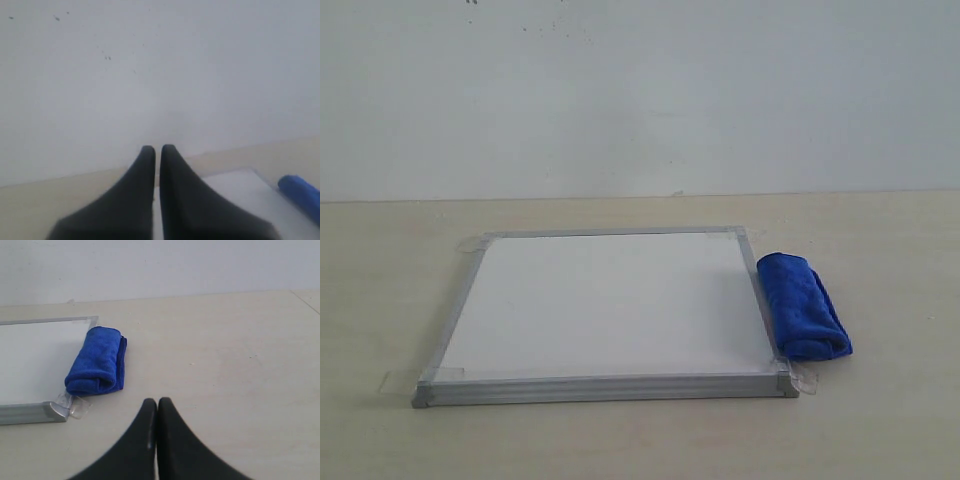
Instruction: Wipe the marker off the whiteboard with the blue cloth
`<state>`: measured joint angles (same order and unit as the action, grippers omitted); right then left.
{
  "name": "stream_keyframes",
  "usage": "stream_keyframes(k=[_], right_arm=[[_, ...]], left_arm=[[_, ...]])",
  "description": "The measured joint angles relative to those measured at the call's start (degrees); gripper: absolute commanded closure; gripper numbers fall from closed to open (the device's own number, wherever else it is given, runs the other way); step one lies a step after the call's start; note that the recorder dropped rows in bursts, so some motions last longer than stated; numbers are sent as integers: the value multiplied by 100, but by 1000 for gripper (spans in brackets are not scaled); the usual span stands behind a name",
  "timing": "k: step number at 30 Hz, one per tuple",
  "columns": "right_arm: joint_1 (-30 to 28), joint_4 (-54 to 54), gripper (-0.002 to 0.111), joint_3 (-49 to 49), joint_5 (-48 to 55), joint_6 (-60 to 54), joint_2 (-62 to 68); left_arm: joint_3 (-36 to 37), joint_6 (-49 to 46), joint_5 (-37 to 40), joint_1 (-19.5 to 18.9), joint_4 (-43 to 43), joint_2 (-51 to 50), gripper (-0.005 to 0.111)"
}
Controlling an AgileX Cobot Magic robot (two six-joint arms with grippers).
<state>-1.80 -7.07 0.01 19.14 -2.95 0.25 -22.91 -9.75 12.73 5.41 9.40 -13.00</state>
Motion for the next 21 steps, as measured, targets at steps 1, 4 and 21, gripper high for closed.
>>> stream_keyframes(k=[1,4,21], right_arm=[[0,0,108,0,0,0,0],[0,0,108,0,0,0,0],[0,0,108,0,0,0,0]], left_arm=[[250,12,-231,-16,35,265,103],[831,48,-530,-31,89,1186,103],[2270,-3,-378,-31,111,1281,103]])
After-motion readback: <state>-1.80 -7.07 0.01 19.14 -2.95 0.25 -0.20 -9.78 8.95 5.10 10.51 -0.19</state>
